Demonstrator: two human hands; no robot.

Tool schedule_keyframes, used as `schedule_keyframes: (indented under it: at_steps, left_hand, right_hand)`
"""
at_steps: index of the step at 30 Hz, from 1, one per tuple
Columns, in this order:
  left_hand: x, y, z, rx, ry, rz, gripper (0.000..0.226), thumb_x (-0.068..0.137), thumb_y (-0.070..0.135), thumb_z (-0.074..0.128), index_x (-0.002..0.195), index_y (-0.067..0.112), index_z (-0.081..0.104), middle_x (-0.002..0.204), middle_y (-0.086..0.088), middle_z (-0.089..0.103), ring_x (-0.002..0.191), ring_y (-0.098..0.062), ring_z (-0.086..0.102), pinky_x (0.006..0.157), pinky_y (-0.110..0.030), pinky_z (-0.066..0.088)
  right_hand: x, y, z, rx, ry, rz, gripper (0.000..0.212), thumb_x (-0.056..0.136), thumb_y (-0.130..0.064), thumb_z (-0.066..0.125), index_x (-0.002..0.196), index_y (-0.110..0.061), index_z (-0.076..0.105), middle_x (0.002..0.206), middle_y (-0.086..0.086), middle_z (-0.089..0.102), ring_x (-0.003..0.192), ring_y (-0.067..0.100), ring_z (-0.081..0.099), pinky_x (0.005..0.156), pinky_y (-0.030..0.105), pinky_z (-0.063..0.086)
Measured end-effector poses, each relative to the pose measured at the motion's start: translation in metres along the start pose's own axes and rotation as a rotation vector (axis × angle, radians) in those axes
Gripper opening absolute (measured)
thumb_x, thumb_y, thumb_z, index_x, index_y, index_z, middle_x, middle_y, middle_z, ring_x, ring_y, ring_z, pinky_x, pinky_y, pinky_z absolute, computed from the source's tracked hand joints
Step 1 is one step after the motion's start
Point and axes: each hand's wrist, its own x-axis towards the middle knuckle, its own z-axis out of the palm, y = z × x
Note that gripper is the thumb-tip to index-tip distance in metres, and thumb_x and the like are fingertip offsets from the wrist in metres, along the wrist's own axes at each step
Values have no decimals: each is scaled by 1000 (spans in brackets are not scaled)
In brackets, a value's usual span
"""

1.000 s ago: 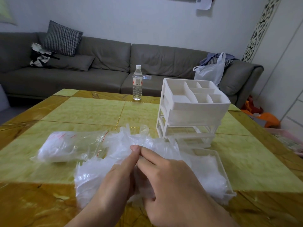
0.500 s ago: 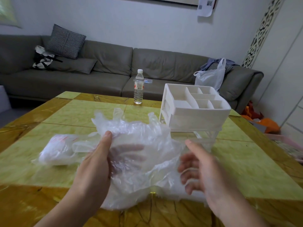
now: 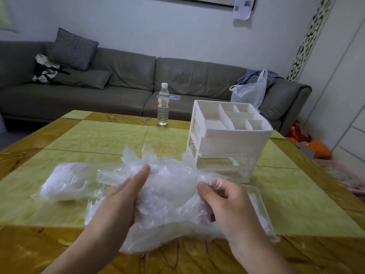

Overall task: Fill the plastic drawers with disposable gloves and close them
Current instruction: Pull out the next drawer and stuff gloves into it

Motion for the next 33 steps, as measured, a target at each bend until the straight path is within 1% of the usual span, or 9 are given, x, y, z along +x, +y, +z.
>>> schedule_keyframes:
  at_steps: [1, 3, 6, 12, 14, 21, 26, 29, 33]
  left_hand:
    - [2, -4, 0, -11, -2, -18, 63, 72, 70, 78, 110, 20, 76, 97, -13, 75, 83, -26, 68, 70, -37, 53]
    - [6, -7, 2, -16, -30, -15, 39, 77, 41, 88, 108, 22, 76, 97, -17, 78, 79, -31, 74, 70, -45, 59]
    - [5, -7, 2, -17, -72, 25, 31, 88, 11, 78, 116, 22, 71, 84, -13, 79, 63, -22, 72, 56, -27, 56]
    - [6, -5, -4, 13, -223, 33, 37, 87, 16, 79, 120, 33, 75, 83, -13, 77, 64, -20, 66, 55, -22, 52]
    - [6, -1, -5, 47, -269, 52, 14, 86, 23, 80, 99, 18, 81, 70, -12, 70, 59, -21, 60, 56, -25, 48]
    - [0, 9, -3, 91, -315, -10, 54, 83, 14, 79, 35, 14, 54, 41, 3, 44, 36, -12, 39, 41, -13, 34]
    - [-5, 9, -4, -58, -337, -118, 23, 85, 26, 75, 83, 5, 84, 82, -14, 79, 63, -17, 75, 60, -21, 55]
    - [-3, 1, -5, 3, -277, -94, 23, 85, 26, 76, 74, 7, 84, 63, -9, 72, 48, -13, 63, 50, -17, 45]
    - [2, -5, -7, 41, -150, -88, 14, 85, 31, 79, 90, 19, 86, 88, -15, 80, 82, -29, 77, 85, -41, 59]
  right_hand:
    - [-1, 0, 1, -13, 2, -24, 29, 98, -29, 75, 73, -15, 74, 59, 5, 65, 54, 20, 61, 53, 36, 53]
    - [-2, -2, 2, -34, 3, -26, 45, 100, -36, 70, 63, -11, 63, 53, 4, 54, 49, 18, 56, 53, 36, 51]
    - [0, -1, 0, -51, 21, 16, 52, 100, -47, 64, 62, -13, 55, 55, 1, 46, 52, 15, 50, 60, 33, 43]
    - [7, 9, -2, 2, 98, -29, 7, 99, -34, 72, 103, -29, 75, 81, -9, 77, 80, 11, 73, 80, 38, 61]
    - [7, 10, -4, -37, 139, -103, 6, 99, -29, 72, 95, -29, 77, 82, -7, 79, 80, 12, 76, 75, 38, 63]
    - [8, 8, -10, -95, 209, -281, 18, 93, -17, 78, 80, -30, 75, 73, -10, 72, 66, 2, 64, 64, 18, 50]
    - [8, 4, -7, 41, 70, -289, 22, 89, -7, 81, 84, -28, 79, 81, -5, 76, 80, 7, 71, 75, 20, 55]
    - [9, 5, -6, 37, 77, -283, 13, 91, -15, 81, 88, -28, 78, 83, -3, 75, 80, 11, 70, 75, 22, 56]
    - [11, 6, -5, 249, 7, 5, 41, 77, -57, 88, 102, -26, 76, 101, 14, 77, 99, 43, 72, 96, 57, 58]
